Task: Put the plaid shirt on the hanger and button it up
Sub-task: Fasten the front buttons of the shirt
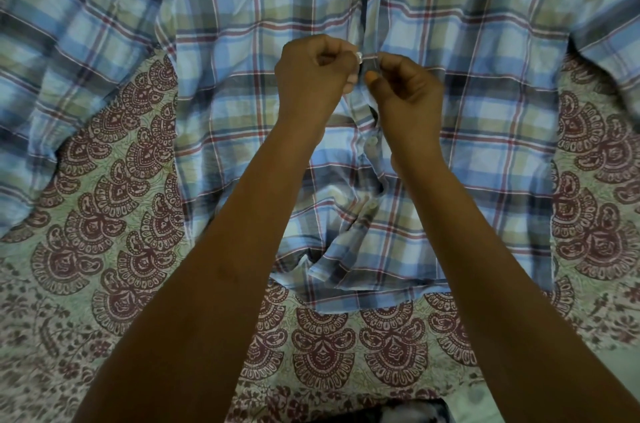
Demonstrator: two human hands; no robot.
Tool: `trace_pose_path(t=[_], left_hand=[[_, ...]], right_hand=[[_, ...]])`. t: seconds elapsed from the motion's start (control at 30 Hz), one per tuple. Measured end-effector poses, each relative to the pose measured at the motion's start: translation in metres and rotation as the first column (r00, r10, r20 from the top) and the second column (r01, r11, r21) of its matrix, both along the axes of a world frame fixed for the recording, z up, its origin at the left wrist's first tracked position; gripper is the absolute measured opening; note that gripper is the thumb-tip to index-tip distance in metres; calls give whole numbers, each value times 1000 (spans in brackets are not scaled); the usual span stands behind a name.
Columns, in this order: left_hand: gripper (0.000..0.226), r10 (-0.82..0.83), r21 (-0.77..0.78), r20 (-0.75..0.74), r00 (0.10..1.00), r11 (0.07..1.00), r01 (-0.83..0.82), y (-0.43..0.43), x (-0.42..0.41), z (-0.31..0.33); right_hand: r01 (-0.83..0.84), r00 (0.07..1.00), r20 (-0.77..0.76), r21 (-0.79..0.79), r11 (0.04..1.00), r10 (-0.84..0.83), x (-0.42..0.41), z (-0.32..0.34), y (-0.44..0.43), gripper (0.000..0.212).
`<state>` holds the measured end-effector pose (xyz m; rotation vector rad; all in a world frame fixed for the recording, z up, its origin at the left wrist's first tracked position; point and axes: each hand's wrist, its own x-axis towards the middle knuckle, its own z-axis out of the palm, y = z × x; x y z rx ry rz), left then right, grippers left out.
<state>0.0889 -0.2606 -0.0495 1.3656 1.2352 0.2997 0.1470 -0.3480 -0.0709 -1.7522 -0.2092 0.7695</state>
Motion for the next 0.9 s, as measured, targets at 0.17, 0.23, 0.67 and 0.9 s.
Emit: trace_pose_path(t=[0.17, 0.23, 0.67, 0.9], left_hand=[[12, -46, -16, -16, 999, 999, 45, 3, 0, -2], [14, -81, -32, -25, 996, 996, 80, 5, 0, -1], [30, -101, -142, -16, 995, 985, 98, 10, 4, 2], [10, -1, -287, 69, 998, 958, 21, 8, 5, 5]], right_hand=[[27, 994, -105, 51, 998, -21, 2, 6, 1, 20], [37, 991, -128, 48, 998, -31, 4, 7, 3, 20], [-98, 882, 443, -155, 983, 158, 4, -4, 7, 14], [-35, 855, 506, -166, 985, 116, -2, -6, 9, 14]])
